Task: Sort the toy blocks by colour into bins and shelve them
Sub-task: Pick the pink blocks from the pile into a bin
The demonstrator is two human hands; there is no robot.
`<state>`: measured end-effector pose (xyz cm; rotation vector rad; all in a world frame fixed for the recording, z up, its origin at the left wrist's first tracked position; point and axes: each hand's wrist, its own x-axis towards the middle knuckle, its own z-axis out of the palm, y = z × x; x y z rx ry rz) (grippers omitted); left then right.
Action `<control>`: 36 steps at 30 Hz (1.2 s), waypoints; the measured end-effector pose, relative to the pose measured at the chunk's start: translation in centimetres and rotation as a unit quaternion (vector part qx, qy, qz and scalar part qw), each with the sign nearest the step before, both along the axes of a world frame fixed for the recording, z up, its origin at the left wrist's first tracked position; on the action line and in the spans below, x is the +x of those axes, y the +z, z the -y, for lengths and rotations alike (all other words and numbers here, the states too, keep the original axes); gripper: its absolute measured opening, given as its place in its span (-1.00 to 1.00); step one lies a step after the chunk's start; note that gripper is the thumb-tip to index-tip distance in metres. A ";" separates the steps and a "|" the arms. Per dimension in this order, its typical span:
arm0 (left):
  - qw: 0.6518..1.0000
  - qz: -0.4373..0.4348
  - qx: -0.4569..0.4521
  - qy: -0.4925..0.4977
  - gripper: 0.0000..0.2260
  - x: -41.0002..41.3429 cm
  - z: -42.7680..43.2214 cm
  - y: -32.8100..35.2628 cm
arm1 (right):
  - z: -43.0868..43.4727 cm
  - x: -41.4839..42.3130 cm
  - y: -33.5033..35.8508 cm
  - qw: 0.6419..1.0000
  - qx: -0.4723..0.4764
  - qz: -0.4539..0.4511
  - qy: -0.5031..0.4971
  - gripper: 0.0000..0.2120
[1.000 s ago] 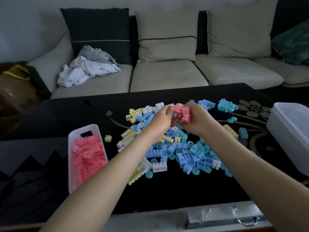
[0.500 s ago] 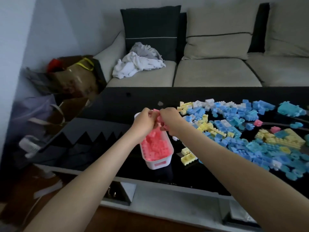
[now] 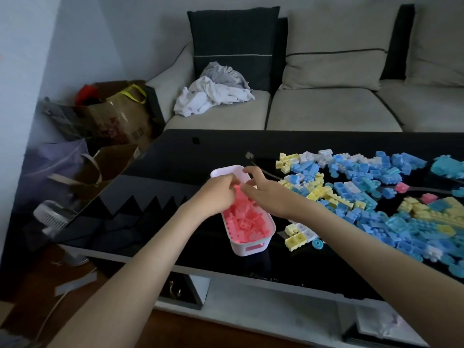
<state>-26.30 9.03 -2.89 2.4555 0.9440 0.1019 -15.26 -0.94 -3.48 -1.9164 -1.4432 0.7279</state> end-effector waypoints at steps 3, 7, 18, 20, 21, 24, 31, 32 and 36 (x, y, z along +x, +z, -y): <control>0.997 0.043 0.049 0.035 -0.63 0.2 0.3 -0.3 | 1.0 0.5 -0.2 0.999 0.001 0.047 0.009 -0.55; 0.984 0.131 0.122 0.000 -0.66 2.6 2.2 -0.6 | 2.1 1.9 -0.1 0.993 0.070 0.079 -0.044 -0.47; 0.987 0.025 0.064 -0.145 -0.61 17.2 13.4 -2.2 | 9.8 15.1 -4.1 0.954 -0.020 0.116 -0.277 -0.55; 0.983 0.017 0.037 -0.177 -0.60 19.7 15.4 -2.8 | 12.2 19.0 -4.6 0.912 -0.079 0.195 -0.353 -0.61; 0.982 0.009 0.029 -0.186 -0.60 20.6 15.8 -3.1 | 13.3 20.4 -4.6 0.892 -0.114 0.212 -0.383 -0.63; 0.981 0.001 0.019 -0.193 -0.60 22.6 16.7 -4.3 | 16.4 23.6 -5.2 0.869 -0.190 0.210 -0.406 -0.60; 0.981 0.021 0.053 -0.184 -0.58 23.5 16.7 -6.3 | 16.6 26.2 -7.1 0.881 -0.151 0.218 -0.392 -0.71; 0.981 0.018 0.061 -0.182 -0.57 23.5 16.7 -6.4 | 16.3 26.0 -7.1 0.880 -0.128 0.227 -0.397 -0.73; 0.976 -0.009 0.129 -0.177 -0.64 23.5 16.4 -6.4 | 14.8 25.6 -7.2 0.893 -0.087 0.229 -0.377 -0.78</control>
